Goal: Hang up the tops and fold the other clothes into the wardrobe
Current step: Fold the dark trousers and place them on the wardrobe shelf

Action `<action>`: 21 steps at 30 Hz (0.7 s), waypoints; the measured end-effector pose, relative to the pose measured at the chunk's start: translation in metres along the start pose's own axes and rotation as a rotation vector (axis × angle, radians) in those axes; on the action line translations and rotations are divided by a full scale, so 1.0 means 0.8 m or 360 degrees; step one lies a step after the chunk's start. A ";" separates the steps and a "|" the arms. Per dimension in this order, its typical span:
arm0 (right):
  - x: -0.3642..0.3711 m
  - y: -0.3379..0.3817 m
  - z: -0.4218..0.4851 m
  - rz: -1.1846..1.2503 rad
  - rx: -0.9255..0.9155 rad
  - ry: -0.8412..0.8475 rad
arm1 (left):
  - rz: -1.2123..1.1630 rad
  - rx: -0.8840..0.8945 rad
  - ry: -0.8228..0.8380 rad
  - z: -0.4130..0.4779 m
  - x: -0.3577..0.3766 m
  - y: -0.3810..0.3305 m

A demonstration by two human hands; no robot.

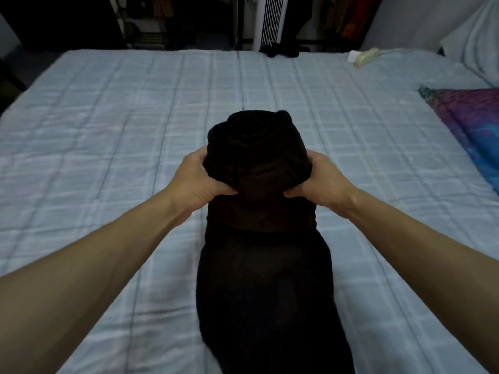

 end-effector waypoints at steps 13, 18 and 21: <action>0.001 0.034 -0.308 -0.0430 -0.0598 -0.0044 | 0.0587 0.0731 0.0334 -0.289 0.056 -0.038; 0.022 0.000 -0.401 -0.0461 -0.0564 -0.0086 | 0.0821 0.0697 0.0388 -0.389 0.083 -0.025; 0.044 -0.031 -0.456 -0.0447 -0.0494 -0.0032 | 0.1002 0.0794 0.0393 -0.449 0.098 -0.005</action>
Point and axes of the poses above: each hand's wrist, its own z-axis towards the middle knuckle, its own x-axis out of the palm, y = z × x, the point moved 3 cm from there along z, towards the middle knuckle, and after that the axes turned 9 degrees about -z, right-handed, at the moved point
